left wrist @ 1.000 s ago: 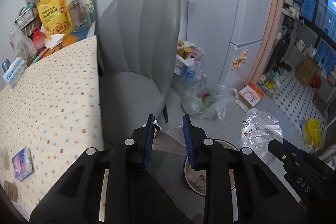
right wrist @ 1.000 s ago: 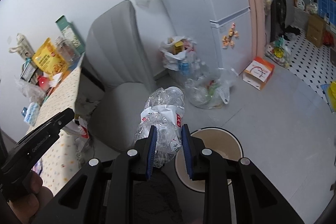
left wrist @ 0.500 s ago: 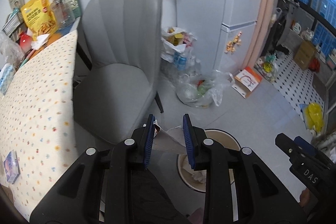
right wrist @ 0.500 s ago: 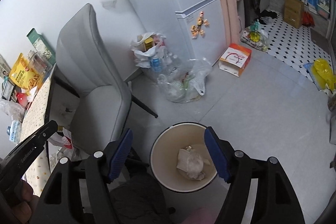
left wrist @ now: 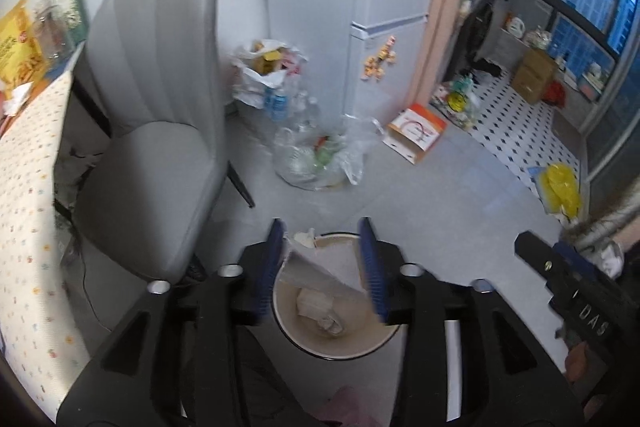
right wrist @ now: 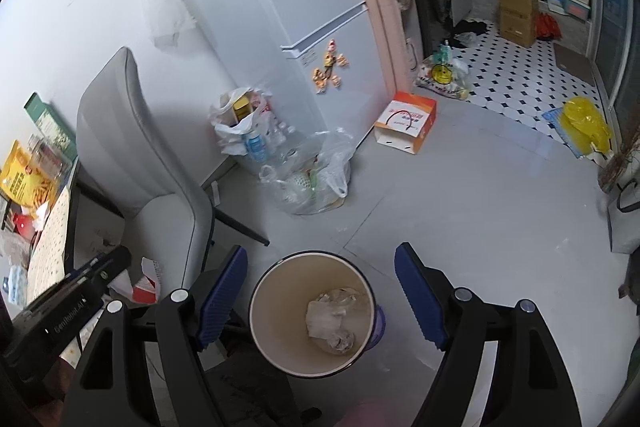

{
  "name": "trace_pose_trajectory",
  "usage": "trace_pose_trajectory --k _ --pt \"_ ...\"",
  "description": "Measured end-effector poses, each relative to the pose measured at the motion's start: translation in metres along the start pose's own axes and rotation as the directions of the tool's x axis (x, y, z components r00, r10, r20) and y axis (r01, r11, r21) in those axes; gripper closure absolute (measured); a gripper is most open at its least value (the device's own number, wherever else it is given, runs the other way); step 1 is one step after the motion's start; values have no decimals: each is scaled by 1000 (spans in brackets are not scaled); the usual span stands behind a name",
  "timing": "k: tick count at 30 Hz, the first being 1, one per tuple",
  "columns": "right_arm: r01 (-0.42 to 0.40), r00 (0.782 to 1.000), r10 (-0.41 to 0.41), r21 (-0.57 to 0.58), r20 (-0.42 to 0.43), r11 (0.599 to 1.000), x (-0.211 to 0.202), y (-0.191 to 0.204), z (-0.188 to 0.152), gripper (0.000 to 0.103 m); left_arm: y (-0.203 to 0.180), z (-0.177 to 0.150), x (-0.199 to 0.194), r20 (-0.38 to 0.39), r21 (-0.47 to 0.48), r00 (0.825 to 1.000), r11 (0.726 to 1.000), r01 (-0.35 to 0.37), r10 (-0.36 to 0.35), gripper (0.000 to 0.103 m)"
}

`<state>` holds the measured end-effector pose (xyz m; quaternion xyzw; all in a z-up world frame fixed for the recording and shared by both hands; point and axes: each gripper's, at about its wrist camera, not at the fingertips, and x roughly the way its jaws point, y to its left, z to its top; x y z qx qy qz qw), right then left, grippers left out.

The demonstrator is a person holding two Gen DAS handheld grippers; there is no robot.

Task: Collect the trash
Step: 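Open both tools over the bin to drop the paper and wrapper, then bring both tools back over the table toward the tissues and blue pack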

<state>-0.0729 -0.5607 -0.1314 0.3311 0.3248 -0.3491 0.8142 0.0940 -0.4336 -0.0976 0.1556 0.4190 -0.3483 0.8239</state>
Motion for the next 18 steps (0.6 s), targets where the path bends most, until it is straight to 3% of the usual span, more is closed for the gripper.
trace_pose_trajectory --k 1,7,12,18 --pt "8 1000 -9 14 10 1000 -2 -3 0 28 -1 -1 1 -3 -2 1000 1000 16 -16 37" --pt "2 1000 -2 31 6 1000 -1 -7 3 28 5 0 -9 38 -29 999 1000 0 1 8" --pt "-10 1000 10 22 20 1000 -7 -1 2 25 18 2 -20 54 -53 998 998 -21 24 6" --pt "-38 999 38 -13 33 999 -14 19 -1 14 42 -1 -43 93 -89 994 995 -48 57 6"
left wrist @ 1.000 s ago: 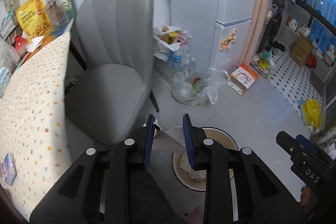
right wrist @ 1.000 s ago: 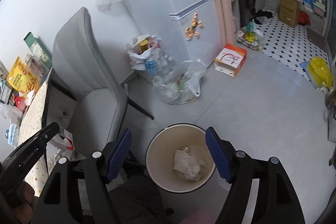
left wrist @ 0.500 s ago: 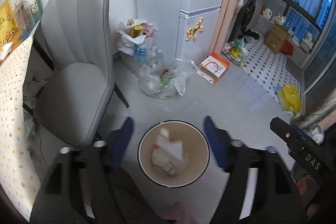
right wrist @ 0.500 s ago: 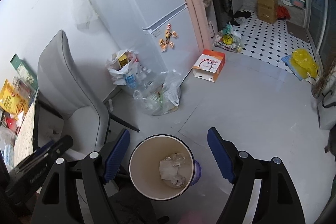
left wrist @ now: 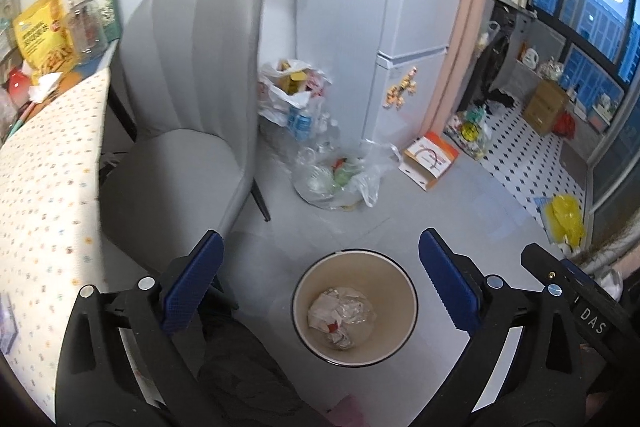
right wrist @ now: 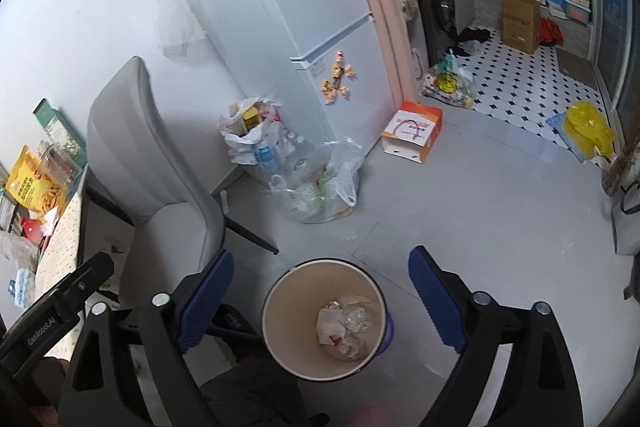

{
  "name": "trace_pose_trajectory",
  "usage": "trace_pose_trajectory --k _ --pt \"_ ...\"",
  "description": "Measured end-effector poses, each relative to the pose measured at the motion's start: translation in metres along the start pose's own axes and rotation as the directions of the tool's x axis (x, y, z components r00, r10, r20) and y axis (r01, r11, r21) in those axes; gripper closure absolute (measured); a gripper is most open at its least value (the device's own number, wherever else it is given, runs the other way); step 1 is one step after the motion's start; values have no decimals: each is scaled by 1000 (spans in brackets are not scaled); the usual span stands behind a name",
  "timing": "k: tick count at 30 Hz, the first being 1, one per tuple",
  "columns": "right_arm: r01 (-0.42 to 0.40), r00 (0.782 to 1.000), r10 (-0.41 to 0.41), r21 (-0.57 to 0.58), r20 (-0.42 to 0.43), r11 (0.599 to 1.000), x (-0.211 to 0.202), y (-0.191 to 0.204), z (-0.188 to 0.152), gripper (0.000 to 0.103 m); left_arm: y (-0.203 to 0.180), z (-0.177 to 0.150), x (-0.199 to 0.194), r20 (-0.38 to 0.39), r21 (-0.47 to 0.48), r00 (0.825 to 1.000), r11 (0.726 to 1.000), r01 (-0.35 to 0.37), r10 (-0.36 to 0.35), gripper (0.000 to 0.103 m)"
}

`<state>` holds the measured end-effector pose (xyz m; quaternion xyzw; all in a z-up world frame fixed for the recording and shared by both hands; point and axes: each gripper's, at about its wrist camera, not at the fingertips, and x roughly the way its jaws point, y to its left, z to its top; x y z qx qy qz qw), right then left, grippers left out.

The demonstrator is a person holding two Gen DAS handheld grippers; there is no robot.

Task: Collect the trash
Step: 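Bring both tools back over the table toward the tissues and blue pack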

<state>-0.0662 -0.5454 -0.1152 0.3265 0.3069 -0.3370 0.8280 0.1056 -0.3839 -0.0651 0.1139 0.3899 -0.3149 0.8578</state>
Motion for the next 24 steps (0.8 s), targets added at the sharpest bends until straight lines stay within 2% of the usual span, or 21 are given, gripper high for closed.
trace_pose_trajectory --k 2,12,24 --pt "-15 1000 15 -17 7 1000 -5 12 -2 10 12 -1 -10 15 -19 1000 1000 -14 15 6" --pt "-105 994 107 -141 9 984 -29 90 -18 8 88 -15 -61 82 -130 990 987 -100 111 6" --pt "-205 977 215 -311 -4 928 -68 188 -51 8 185 -44 -126 140 -282 962 941 -188 235 6"
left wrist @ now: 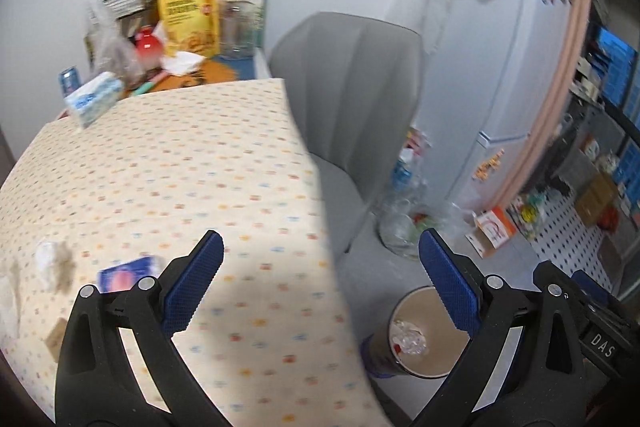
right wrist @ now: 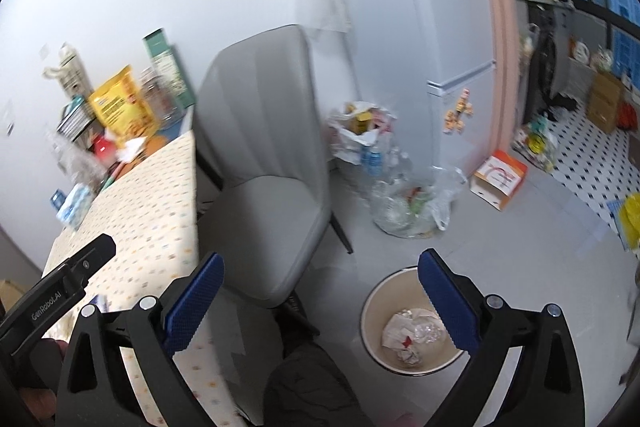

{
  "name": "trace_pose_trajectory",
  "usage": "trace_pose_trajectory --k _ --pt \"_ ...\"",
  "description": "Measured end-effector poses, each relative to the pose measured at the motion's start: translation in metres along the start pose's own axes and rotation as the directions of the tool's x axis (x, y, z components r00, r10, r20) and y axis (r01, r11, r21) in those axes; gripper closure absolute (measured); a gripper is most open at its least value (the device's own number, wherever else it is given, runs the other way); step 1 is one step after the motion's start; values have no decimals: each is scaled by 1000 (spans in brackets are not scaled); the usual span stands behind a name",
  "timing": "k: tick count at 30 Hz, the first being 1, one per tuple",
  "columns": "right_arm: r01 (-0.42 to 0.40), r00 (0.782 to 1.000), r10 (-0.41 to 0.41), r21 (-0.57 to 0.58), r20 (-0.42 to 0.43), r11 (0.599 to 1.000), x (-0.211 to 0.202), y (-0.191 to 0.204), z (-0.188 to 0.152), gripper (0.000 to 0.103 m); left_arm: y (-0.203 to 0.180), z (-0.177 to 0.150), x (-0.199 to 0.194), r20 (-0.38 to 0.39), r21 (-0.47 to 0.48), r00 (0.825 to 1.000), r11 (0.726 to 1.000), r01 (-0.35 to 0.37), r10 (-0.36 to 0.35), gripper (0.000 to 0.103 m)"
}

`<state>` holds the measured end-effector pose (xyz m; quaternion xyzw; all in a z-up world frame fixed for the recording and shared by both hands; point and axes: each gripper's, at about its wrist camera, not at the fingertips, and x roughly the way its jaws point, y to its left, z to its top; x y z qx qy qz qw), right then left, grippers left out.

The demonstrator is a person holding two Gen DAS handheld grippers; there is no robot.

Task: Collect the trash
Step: 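Bring both tools back over the table toward the tissues and blue pack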

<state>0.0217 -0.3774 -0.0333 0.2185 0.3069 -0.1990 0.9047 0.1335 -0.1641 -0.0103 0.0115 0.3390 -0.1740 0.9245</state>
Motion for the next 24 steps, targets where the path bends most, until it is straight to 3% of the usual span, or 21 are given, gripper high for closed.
trace_pose_trajectory --k 11,24 --pt "-76 997 74 -129 -25 989 -7 88 -15 8 91 -7 -25 25 -124 996 989 -85 89 6" --pt "-144 989 129 -250 -77 958 -2 168 -44 8 176 -29 -43 18 -240 978 951 -196 206 6"
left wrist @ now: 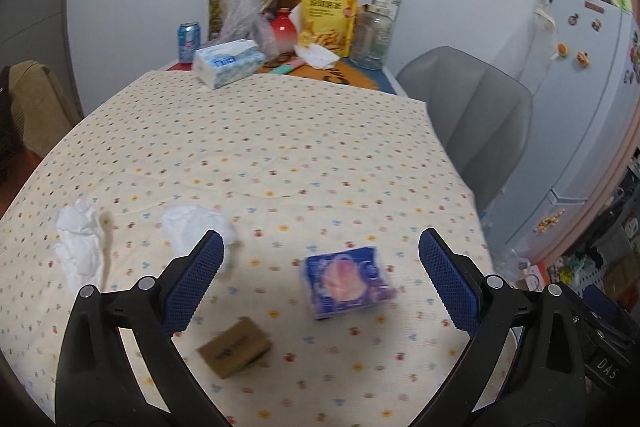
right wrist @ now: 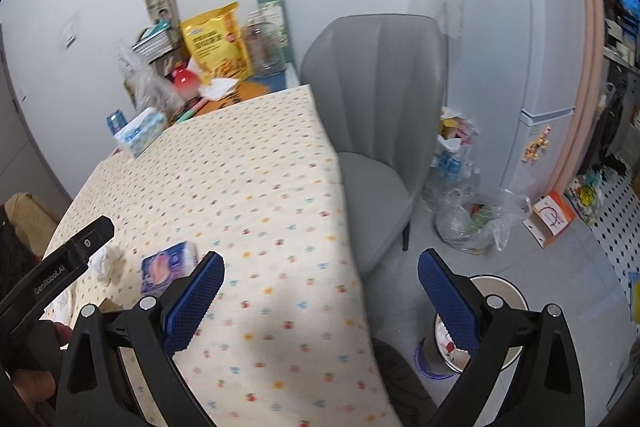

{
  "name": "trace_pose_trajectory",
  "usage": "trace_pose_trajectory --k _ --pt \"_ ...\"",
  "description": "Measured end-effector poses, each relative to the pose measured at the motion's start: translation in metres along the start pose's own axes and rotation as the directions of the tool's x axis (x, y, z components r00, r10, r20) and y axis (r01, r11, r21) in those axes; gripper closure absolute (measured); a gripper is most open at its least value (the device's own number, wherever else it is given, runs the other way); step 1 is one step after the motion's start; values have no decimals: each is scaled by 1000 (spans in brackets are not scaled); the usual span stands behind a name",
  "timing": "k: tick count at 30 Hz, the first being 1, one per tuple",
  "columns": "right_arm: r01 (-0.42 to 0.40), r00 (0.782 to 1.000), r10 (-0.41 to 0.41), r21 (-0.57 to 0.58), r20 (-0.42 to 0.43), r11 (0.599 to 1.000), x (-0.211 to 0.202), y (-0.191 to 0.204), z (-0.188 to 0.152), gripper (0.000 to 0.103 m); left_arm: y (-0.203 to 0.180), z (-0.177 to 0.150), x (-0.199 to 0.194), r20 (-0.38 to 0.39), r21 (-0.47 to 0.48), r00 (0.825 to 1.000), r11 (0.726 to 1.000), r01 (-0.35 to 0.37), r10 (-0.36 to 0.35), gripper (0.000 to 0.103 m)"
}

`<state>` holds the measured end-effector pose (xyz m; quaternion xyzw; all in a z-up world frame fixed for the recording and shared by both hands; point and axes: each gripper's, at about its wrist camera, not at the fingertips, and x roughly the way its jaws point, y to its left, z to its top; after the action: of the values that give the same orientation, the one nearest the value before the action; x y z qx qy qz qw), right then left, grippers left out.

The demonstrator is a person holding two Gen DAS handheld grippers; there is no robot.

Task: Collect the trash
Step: 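Bring both tools back over the table toward the tissues and blue pack, then close the left tool on a crumpled white tissue while the right tool grasps the blue wipes pack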

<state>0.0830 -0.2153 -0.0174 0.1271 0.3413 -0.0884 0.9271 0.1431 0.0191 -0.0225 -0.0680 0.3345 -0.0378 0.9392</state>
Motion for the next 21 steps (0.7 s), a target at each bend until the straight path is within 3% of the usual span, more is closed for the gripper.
trace_pose_trajectory --k 8,21 --pt "-32 999 29 -62 -38 998 13 39 -7 8 45 -2 11 -31 -60 998 997 -58 56 6" --pt "-44 995 33 -121 -95 992 40 79 -15 8 80 -7 41 -91 -86 992 992 -93 85 6"
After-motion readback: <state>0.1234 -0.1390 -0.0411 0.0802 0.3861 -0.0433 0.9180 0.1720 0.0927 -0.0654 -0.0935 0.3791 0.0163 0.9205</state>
